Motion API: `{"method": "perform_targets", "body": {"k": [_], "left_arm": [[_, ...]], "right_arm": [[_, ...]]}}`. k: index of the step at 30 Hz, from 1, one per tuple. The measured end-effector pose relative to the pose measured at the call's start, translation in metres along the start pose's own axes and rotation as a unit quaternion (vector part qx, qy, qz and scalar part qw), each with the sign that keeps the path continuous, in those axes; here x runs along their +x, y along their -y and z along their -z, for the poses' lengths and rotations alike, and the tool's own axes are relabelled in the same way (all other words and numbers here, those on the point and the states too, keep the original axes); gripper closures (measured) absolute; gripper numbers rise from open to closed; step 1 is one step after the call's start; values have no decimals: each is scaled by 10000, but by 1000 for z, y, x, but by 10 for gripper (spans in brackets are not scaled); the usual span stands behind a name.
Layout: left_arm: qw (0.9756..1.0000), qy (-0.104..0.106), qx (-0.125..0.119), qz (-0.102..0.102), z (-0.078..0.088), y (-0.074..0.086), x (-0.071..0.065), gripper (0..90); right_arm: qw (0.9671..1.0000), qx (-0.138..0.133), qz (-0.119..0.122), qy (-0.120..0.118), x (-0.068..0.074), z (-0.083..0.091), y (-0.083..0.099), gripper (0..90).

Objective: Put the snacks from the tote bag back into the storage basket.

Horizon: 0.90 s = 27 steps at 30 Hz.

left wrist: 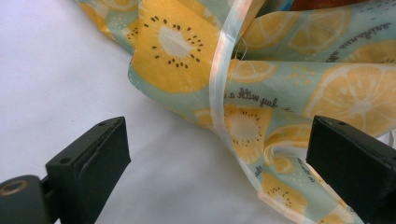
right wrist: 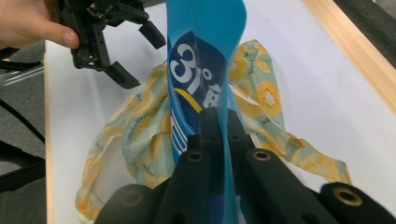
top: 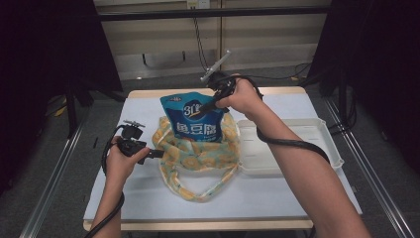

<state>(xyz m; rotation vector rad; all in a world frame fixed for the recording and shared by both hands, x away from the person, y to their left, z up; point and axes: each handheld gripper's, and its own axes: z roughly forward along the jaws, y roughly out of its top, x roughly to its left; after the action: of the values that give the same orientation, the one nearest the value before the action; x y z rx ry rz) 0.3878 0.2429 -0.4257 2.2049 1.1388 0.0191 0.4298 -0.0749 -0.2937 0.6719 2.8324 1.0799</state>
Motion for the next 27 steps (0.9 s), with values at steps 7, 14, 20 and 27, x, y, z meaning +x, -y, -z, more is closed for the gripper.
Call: {"method": "perform_targets", "body": {"k": [7, 14, 20, 27], "left_arm": [[10000, -35, -38, 42, 2, 0, 0, 58], [10000, -24, -7, 16, 1, 0, -1, 60], [10000, -53, -4, 1, 2, 0, 0, 61], [10000, -10, -41, 21, 1, 0, -1, 61]], "right_arm": [[9998, -113, 80, 118, 0, -2, -1, 796], [9996, -77, 251, 64, 2, -4, -4, 900], [9999, -5, 149, -51, 4, -2, -6, 900], [9999, -12, 132, -58, 7, 3, -10, 900]]}}
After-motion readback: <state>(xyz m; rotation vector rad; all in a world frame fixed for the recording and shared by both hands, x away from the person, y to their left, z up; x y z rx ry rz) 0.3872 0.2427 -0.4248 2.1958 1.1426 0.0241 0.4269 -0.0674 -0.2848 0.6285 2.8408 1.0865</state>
